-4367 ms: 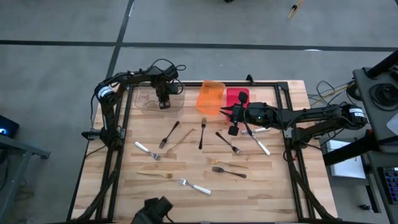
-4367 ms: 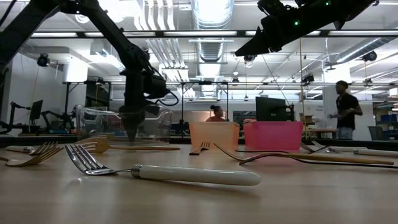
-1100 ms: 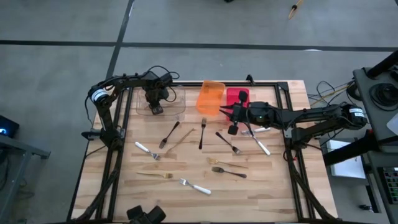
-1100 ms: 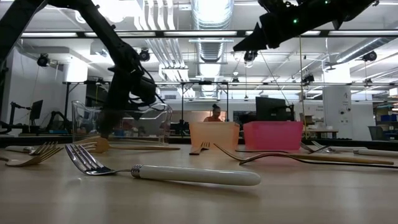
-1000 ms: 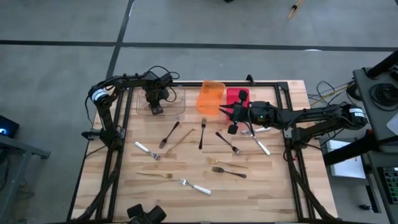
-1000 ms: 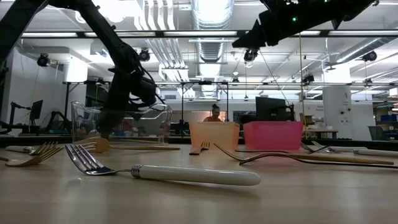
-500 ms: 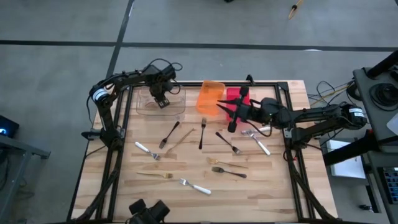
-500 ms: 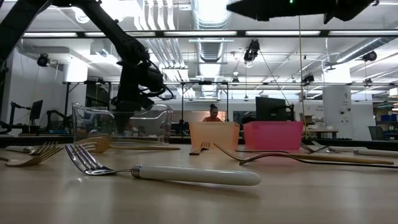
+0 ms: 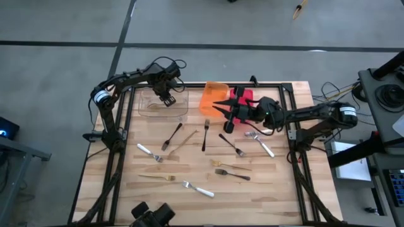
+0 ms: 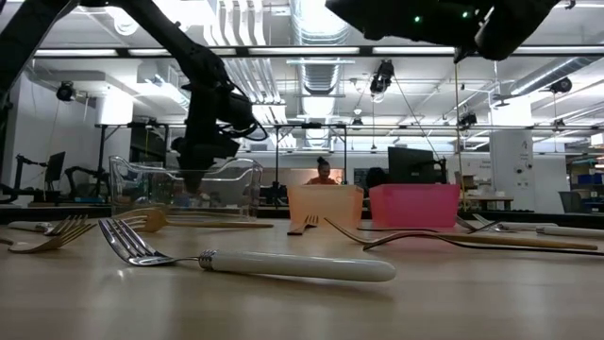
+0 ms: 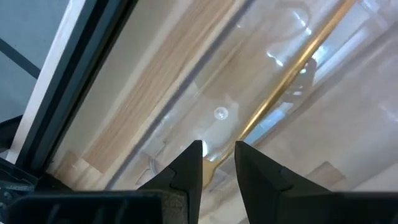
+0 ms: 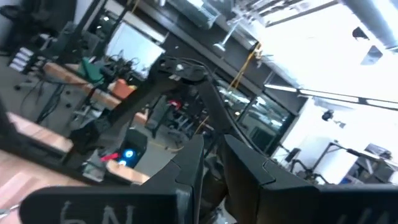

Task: Sort silverware by color (type)
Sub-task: Put the gold fork into the transparent bin

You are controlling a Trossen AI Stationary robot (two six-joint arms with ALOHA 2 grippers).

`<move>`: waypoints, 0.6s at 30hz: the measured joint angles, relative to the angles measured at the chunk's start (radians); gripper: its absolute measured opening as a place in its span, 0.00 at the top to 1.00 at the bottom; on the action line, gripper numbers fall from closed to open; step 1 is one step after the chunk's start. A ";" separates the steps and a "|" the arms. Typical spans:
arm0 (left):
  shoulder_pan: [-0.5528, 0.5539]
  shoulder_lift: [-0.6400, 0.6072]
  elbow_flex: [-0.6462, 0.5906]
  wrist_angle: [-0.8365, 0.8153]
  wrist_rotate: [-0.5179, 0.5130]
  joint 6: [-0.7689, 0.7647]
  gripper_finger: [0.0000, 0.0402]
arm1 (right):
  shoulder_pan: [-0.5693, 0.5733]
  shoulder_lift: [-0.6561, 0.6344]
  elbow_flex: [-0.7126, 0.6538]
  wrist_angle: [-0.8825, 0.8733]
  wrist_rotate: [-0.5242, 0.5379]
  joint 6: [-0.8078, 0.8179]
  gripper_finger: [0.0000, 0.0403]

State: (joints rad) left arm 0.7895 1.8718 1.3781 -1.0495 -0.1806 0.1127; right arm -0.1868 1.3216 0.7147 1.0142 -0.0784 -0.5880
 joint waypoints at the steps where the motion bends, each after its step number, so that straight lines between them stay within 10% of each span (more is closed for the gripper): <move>1: -0.004 -0.001 0.000 0.000 0.000 0.000 0.81 | -0.006 0.012 0.000 0.022 0.000 0.009 0.87; 18: -0.021 -0.001 0.000 0.000 -0.001 -0.018 0.81 | -0.019 0.023 0.013 0.031 0.000 0.064 0.87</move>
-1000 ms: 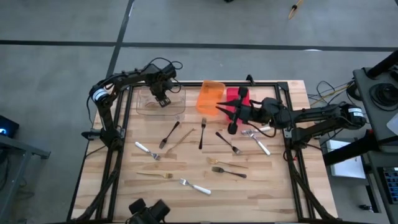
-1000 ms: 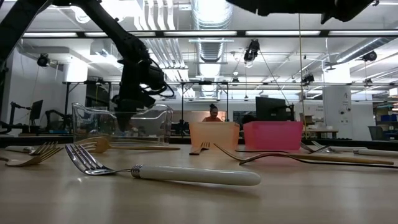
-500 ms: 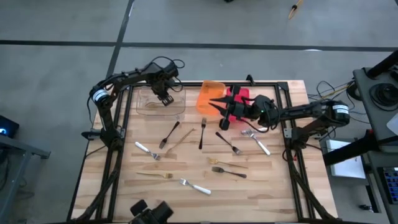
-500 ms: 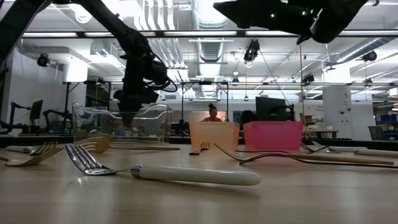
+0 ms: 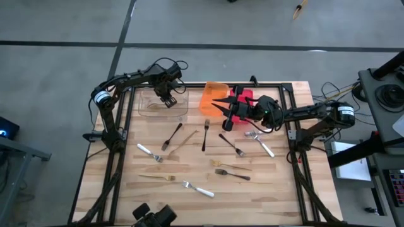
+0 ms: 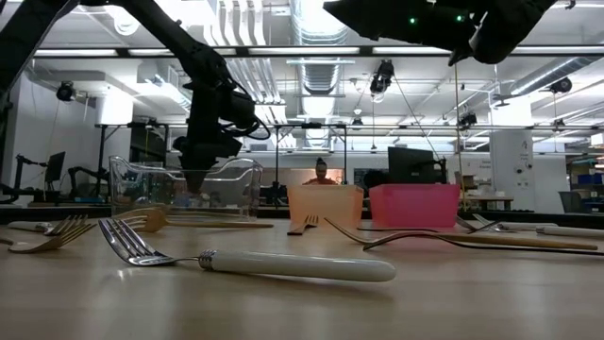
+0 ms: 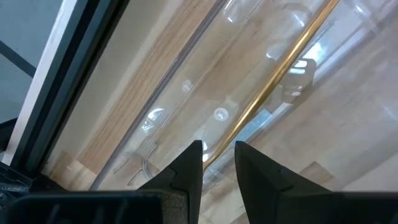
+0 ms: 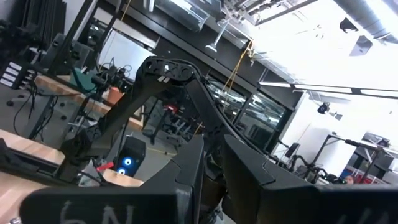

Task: Sort silverware by color (type)
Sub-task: Put the gold fork into the transparent bin

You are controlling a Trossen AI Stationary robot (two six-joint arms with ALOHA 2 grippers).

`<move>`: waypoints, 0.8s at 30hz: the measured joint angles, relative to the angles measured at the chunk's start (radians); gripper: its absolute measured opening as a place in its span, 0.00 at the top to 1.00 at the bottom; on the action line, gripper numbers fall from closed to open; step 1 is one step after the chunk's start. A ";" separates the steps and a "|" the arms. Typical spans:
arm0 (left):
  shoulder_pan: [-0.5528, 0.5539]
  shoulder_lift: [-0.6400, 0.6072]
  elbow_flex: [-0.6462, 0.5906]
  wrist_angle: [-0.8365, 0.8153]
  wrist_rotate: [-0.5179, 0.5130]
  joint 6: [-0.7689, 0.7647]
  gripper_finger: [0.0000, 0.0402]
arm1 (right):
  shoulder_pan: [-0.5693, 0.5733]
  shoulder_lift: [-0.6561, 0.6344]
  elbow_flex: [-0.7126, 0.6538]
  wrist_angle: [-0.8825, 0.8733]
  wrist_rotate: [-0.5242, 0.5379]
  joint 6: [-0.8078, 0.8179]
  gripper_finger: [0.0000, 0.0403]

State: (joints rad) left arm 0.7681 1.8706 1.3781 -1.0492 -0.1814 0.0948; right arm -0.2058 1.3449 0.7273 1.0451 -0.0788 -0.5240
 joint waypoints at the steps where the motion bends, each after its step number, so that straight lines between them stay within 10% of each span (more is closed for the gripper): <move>1: -0.001 0.000 0.000 0.000 0.000 0.000 0.81 | 0.000 0.000 0.000 0.000 0.000 0.000 0.87; 24: -0.055 -0.207 -0.006 0.095 0.016 -0.003 0.81 | -0.011 0.000 0.000 0.031 -0.081 0.076 0.87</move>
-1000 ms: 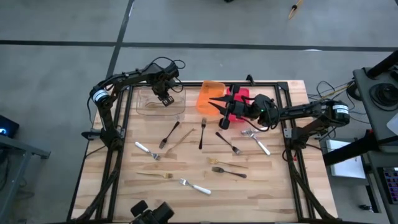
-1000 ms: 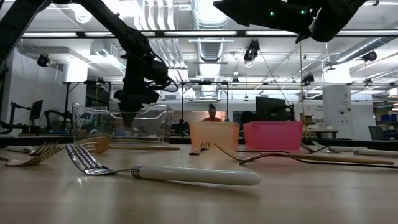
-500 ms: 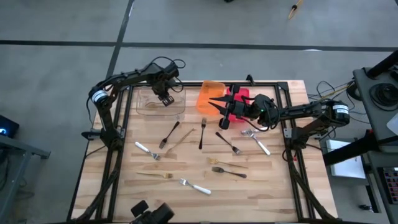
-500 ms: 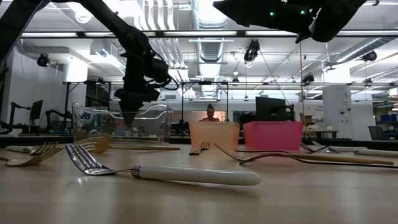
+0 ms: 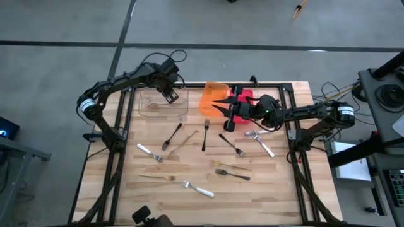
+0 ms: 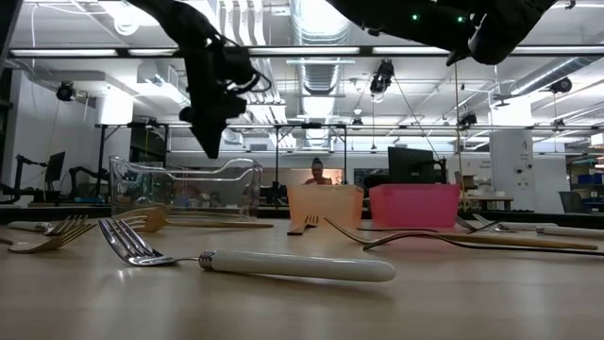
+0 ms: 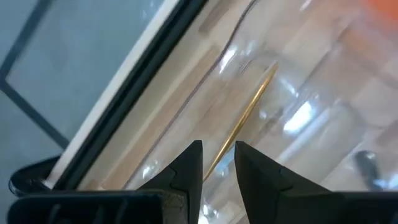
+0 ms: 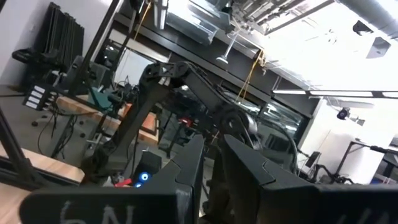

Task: Sort silverware by color (type)
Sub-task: Put the gold fork into the transparent bin

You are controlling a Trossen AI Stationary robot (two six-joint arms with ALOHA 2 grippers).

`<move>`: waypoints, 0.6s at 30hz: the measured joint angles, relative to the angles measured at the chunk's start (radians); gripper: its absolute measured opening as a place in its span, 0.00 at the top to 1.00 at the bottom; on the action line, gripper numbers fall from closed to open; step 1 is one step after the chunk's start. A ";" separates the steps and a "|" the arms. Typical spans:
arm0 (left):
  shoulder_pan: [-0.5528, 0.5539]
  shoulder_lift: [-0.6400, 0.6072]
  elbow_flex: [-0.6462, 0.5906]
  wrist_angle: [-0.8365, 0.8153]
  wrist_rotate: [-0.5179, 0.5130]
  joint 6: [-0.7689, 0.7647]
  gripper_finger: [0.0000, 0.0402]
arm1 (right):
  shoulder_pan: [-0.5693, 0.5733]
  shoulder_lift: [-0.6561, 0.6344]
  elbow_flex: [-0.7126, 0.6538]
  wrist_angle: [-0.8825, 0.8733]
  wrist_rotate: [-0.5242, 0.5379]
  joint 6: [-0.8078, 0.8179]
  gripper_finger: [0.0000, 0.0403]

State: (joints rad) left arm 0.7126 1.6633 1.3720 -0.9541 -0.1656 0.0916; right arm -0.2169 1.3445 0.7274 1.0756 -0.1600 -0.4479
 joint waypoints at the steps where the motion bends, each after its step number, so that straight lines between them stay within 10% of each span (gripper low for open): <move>1: -0.007 -0.012 0.000 0.007 0.000 -0.001 0.81 | 0.000 0.000 0.000 0.000 0.000 -0.001 0.87; 18: -0.062 -0.062 -0.007 0.069 0.001 0.000 0.81 | -0.002 0.000 0.000 -0.003 0.000 0.011 0.87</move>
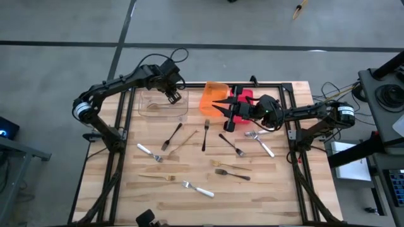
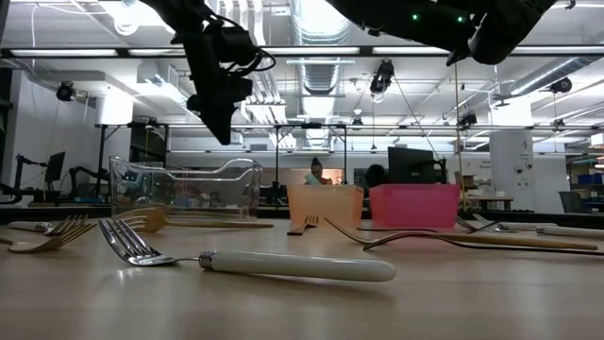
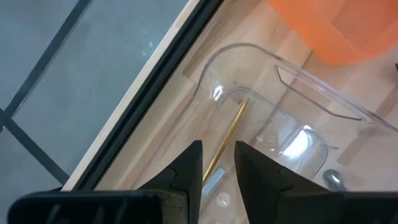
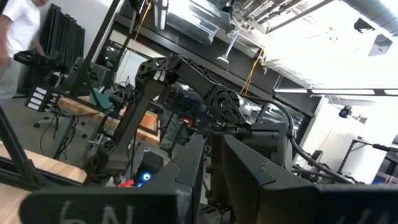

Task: Sort silverware by color (type)
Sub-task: Put the gold fork into the transparent bin

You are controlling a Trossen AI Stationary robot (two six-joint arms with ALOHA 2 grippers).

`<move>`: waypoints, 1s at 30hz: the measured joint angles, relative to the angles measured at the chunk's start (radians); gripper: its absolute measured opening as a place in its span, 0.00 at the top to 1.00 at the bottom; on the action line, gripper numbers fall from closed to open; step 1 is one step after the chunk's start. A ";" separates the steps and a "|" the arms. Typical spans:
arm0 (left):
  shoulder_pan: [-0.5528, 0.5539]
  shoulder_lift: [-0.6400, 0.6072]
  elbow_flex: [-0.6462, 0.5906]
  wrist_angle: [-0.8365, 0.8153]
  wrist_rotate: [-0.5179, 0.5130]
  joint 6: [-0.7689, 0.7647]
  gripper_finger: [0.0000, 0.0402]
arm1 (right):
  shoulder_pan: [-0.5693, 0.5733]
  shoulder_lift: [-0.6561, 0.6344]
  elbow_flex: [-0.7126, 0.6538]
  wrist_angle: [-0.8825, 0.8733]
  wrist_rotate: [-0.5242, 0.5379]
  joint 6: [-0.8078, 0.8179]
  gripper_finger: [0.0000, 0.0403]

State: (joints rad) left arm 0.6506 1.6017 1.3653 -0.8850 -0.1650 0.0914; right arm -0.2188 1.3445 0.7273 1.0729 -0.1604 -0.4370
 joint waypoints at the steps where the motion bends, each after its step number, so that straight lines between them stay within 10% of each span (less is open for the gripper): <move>1: -0.001 0.002 0.000 0.001 0.000 0.000 0.81 | 0.000 0.000 0.000 -0.001 0.000 0.000 0.87; 30: -0.017 0.029 -0.001 0.031 0.001 -0.018 0.81 | -0.001 0.000 0.000 -0.027 0.003 -0.004 0.87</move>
State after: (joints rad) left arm 0.6331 1.6310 1.3643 -0.8542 -0.1642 0.0733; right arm -0.2195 1.3445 0.7276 1.0464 -0.1570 -0.4413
